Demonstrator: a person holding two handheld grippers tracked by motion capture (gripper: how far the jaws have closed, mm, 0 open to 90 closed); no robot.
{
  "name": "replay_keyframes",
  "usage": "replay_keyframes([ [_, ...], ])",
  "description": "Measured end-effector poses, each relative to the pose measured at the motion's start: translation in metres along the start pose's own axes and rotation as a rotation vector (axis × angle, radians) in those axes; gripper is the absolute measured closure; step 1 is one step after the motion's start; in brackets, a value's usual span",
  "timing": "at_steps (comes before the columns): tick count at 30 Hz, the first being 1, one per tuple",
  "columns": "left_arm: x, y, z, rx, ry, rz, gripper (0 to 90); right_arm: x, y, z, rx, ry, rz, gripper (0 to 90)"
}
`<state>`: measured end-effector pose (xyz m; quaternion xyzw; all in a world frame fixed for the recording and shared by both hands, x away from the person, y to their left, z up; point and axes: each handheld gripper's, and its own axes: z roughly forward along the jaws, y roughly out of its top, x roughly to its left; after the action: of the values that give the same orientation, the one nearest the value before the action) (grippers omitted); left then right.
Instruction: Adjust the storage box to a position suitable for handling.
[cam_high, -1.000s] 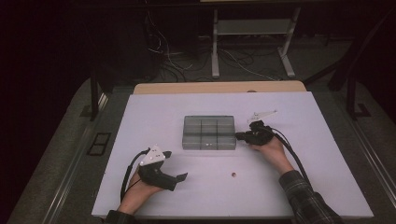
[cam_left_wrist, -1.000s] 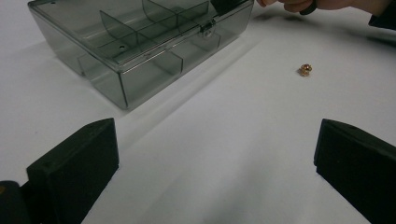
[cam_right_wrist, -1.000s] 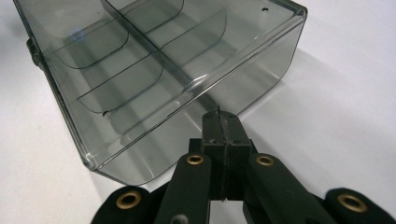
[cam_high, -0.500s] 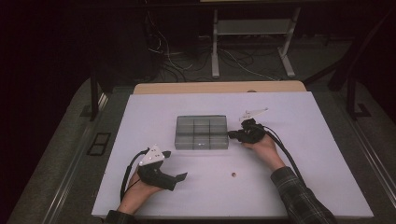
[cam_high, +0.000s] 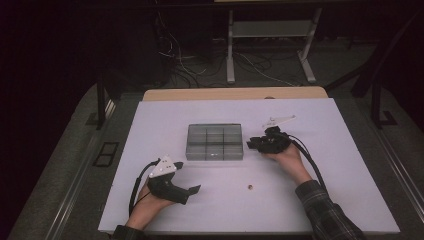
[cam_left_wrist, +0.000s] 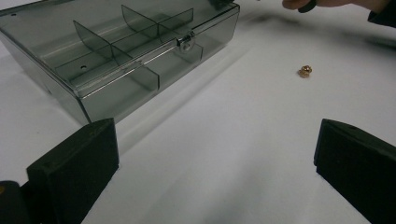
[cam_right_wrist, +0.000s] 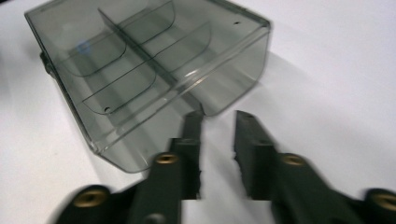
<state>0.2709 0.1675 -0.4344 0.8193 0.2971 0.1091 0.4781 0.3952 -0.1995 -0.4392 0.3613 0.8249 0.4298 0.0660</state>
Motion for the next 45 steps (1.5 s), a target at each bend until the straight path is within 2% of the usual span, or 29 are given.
replay_keyframes([
  [2,0.000,0.000,0.000,0.002,0.001,0.000,0.0,0.000,-0.003,-0.007,-0.011,0.002,0.001,53.8],
  [5,-0.001,0.000,0.000,0.003,0.001,0.000,0.0,0.000,-0.009,-0.018,-0.011,-0.014,-0.003,43.9],
  [15,-0.002,-0.002,0.000,0.009,-0.001,-0.001,0.0,0.007,-0.024,-0.047,-0.052,-0.040,0.006,28.6],
  [20,-0.002,-0.002,0.001,0.012,-0.004,0.001,0.0,0.010,-0.034,-0.063,-0.075,-0.039,0.018,25.1],
  [23,-0.001,-0.002,0.001,0.013,-0.002,0.006,0.0,0.013,-0.041,-0.070,-0.077,-0.043,0.006,23.7],
  [27,-0.002,-0.002,0.001,0.013,-0.002,0.001,0.0,0.016,-0.049,-0.077,-0.077,-0.057,-0.004,21.5],
  [31,-0.002,-0.002,0.001,0.016,-0.001,0.000,0.0,0.020,-0.059,-0.083,-0.076,-0.062,0.007,20.4],
  [37,-0.003,-0.003,0.001,0.012,-0.003,-0.003,0.0,0.028,-0.076,-0.093,-0.072,-0.058,-0.005,20.0],
  [45,-0.002,-0.003,0.001,0.015,0.000,-0.004,0.0,0.032,-0.094,-0.103,-0.076,-0.055,0.005,19.6],
])
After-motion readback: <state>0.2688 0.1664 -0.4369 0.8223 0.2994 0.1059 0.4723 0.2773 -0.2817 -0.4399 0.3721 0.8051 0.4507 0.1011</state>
